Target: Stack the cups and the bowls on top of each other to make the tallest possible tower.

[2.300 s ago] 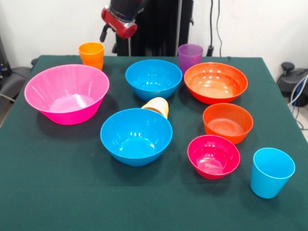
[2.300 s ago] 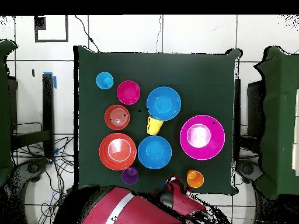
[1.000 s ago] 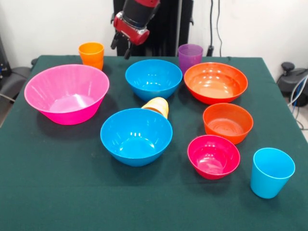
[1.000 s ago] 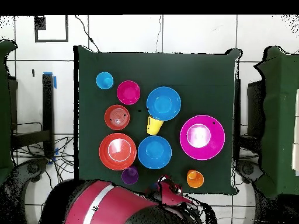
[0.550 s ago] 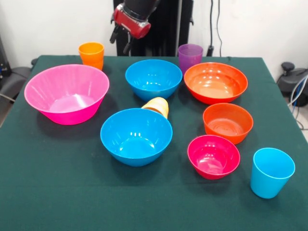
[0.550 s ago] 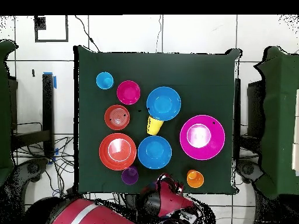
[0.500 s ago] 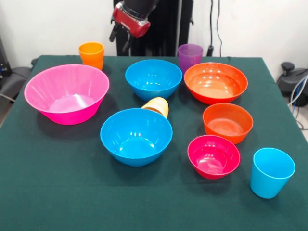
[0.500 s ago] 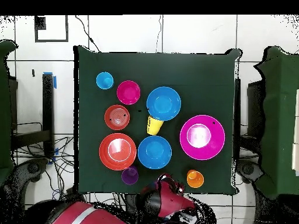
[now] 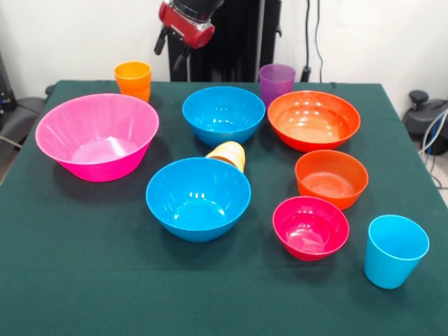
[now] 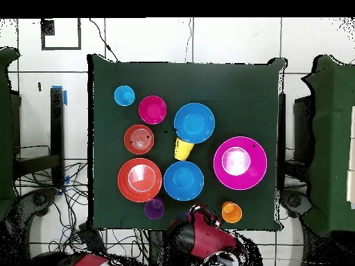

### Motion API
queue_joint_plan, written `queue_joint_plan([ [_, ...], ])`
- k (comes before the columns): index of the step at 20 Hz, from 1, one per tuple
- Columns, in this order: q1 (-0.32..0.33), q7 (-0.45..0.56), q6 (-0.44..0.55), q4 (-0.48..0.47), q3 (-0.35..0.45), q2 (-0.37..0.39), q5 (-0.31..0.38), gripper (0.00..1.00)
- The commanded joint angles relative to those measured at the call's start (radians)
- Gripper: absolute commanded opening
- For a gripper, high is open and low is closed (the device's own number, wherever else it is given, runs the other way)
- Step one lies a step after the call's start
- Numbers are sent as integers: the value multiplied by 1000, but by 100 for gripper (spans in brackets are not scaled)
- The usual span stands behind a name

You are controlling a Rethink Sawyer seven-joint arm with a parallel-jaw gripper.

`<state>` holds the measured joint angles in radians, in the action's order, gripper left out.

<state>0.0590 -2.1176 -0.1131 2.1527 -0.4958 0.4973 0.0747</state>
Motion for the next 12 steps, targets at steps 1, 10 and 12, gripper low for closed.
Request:
queue_joint_plan([
  [1,24,-15,74,-112,93,-19,56,100],
  [10,36,-35,65,-105,106,-22,76,100],
  [12,35,-35,71,-107,105,-18,77,100],
])
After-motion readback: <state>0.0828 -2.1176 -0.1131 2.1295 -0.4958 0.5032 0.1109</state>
